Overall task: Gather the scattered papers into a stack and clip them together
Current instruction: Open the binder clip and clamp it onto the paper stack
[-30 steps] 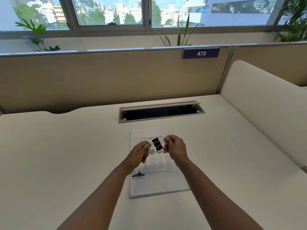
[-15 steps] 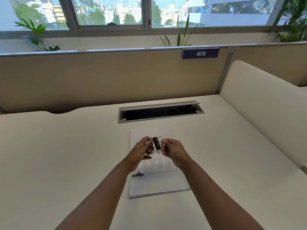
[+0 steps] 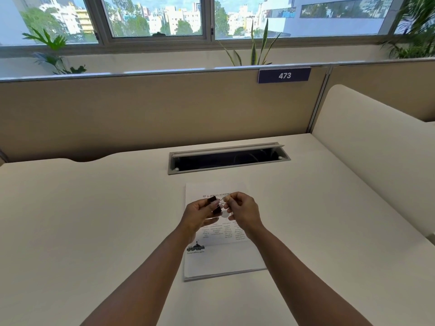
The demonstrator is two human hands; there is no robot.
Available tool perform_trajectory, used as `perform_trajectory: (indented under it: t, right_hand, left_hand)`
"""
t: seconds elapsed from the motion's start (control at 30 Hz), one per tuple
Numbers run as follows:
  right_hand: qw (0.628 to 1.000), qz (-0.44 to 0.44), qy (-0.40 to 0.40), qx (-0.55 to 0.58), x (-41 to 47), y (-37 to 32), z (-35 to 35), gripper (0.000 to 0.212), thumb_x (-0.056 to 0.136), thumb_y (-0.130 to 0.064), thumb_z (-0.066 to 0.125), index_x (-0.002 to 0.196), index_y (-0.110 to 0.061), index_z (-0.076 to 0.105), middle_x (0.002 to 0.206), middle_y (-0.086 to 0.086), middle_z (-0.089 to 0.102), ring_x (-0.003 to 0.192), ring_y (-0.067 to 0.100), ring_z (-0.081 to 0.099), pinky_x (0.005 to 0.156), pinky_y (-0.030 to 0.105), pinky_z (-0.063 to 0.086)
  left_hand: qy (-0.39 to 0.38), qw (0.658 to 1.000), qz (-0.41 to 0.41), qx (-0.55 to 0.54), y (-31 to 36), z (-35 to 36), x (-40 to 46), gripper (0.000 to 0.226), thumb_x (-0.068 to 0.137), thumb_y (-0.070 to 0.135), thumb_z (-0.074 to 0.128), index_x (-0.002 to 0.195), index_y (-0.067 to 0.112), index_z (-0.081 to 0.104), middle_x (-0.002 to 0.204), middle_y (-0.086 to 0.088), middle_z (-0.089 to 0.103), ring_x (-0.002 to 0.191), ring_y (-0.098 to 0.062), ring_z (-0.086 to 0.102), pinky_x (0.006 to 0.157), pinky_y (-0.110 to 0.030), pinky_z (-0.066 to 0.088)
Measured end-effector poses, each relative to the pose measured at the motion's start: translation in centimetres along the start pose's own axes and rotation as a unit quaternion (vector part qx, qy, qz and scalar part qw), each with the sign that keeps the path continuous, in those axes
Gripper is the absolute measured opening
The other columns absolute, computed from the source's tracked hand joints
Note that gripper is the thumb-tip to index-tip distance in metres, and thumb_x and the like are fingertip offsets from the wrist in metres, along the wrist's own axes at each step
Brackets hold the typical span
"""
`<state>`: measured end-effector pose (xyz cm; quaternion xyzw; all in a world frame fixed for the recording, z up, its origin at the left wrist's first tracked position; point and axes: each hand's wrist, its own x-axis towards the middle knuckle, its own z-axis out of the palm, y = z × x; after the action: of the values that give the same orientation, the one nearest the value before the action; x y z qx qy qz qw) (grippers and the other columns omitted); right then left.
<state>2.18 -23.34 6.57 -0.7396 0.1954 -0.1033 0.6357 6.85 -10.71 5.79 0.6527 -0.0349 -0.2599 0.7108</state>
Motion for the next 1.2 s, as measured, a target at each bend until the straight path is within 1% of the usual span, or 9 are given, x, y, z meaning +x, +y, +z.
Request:
perform_trajectory:
  t: [0.17,0.3,0.57,0.67,0.83,0.9,0.97,1.07,1.2]
  right_hand:
    - [0.999,0.017,-0.036,0.006,0.1,0.2,-0.4,0.034,0.083,-0.032,0.066,0.109,-0.009,0.064,0.094,0.0,0.064,0.078,0.012,0.061,0.058,0.019,0.05]
    - [0.995,0.055,-0.079,0.027,0.5,1.0,-0.8,0.043,0.081,-0.024,0.069,0.118,-0.003,0.062,0.113,0.014,0.067,0.097,0.018,0.064,0.062,0.017,0.051]
    - [0.979,0.129,-0.111,0.114,1.0,1.7,-2.4,0.033,0.083,-0.015,0.067,0.109,0.005,0.064,0.091,0.012,0.066,0.083,0.015,0.063,0.067,0.018,0.056]
    - [0.982,0.147,-0.037,0.117,1.8,2.4,-2.8,0.037,0.079,-0.012,0.071,0.109,0.007,0.064,0.088,0.011,0.066,0.083,0.021,0.063,0.076,0.026,0.056]
    - [0.972,0.168,0.163,-0.028,4.1,5.2,-5.2,0.049,0.071,-0.03,0.078,0.111,-0.003,0.067,0.107,0.012,0.071,0.099,0.028,0.067,0.096,0.04,0.051]
    - [0.965,0.174,0.182,-0.078,4.5,5.7,-6.3,0.032,0.073,-0.03,0.075,0.097,-0.01,0.072,0.096,0.011,0.071,0.097,0.025,0.065,0.083,0.029,0.051]
    - [0.96,0.167,0.186,-0.124,4.6,5.8,-7.3,0.013,0.075,-0.026,0.072,0.072,-0.014,0.067,0.074,0.011,0.064,0.082,0.024,0.059,0.06,0.024,0.038]
    - [0.948,0.173,0.21,-0.162,5.0,6.2,-8.3,0.025,0.077,-0.021,0.069,0.06,-0.003,0.062,0.063,0.018,0.059,0.076,0.036,0.059,0.053,0.025,0.037]
    - [0.94,0.179,0.207,-0.205,5.0,6.6,-8.6,0.046,0.08,-0.024,0.065,0.045,-0.012,0.038,0.046,0.006,0.036,0.063,0.027,0.046,0.047,0.023,0.025]
  left_hand:
    - [0.019,1.0,-0.003,-0.003,-0.7,-0.3,0.2,0.033,0.09,0.016,0.057,0.117,-0.001,0.061,0.096,-0.014,0.069,0.082,-0.024,0.068,0.061,-0.018,0.058]
    - [-0.004,1.0,-0.01,0.006,-0.8,0.1,0.3,0.03,0.091,0.017,0.056,0.114,0.0,0.062,0.083,-0.009,0.068,0.067,-0.011,0.07,0.061,-0.018,0.058]
    - [-0.007,0.999,-0.031,0.035,-1.6,1.1,0.9,0.025,0.093,0.015,0.053,0.112,0.003,0.063,0.084,-0.006,0.068,0.072,-0.016,0.065,0.061,-0.016,0.057]
    - [0.022,0.997,-0.038,0.064,-2.0,1.5,1.4,0.027,0.091,0.018,0.056,0.113,0.004,0.062,0.089,-0.008,0.068,0.076,-0.015,0.064,0.068,-0.024,0.054]
    - [0.188,0.964,0.03,0.186,-3.2,0.1,2.4,0.03,0.084,0.02,0.066,0.111,0.006,0.067,0.092,-0.008,0.067,0.082,-0.019,0.062,0.081,-0.031,0.053]
    - [0.263,0.933,0.051,0.241,-3.3,-0.6,2.3,0.027,0.086,0.02,0.064,0.109,0.006,0.068,0.098,-0.011,0.07,0.084,-0.022,0.063,0.078,-0.024,0.045]
    - [0.311,0.908,0.047,0.275,-3.7,-1.4,2.4,0.032,0.087,0.021,0.062,0.115,0.006,0.065,0.112,-0.013,0.069,0.1,-0.029,0.064,0.083,-0.028,0.046]
    - [0.336,0.886,0.012,0.32,-4.4,-2.4,2.7,0.045,0.085,0.026,0.064,0.126,0.009,0.058,0.125,-0.017,0.061,0.114,-0.036,0.057,0.094,-0.043,0.048]
    - [0.323,0.882,-0.031,0.342,-4.8,-2.8,3.0,0.055,0.082,0.03,0.067,0.131,0.009,0.053,0.13,-0.021,0.054,0.12,-0.039,0.051,0.098,-0.047,0.045]
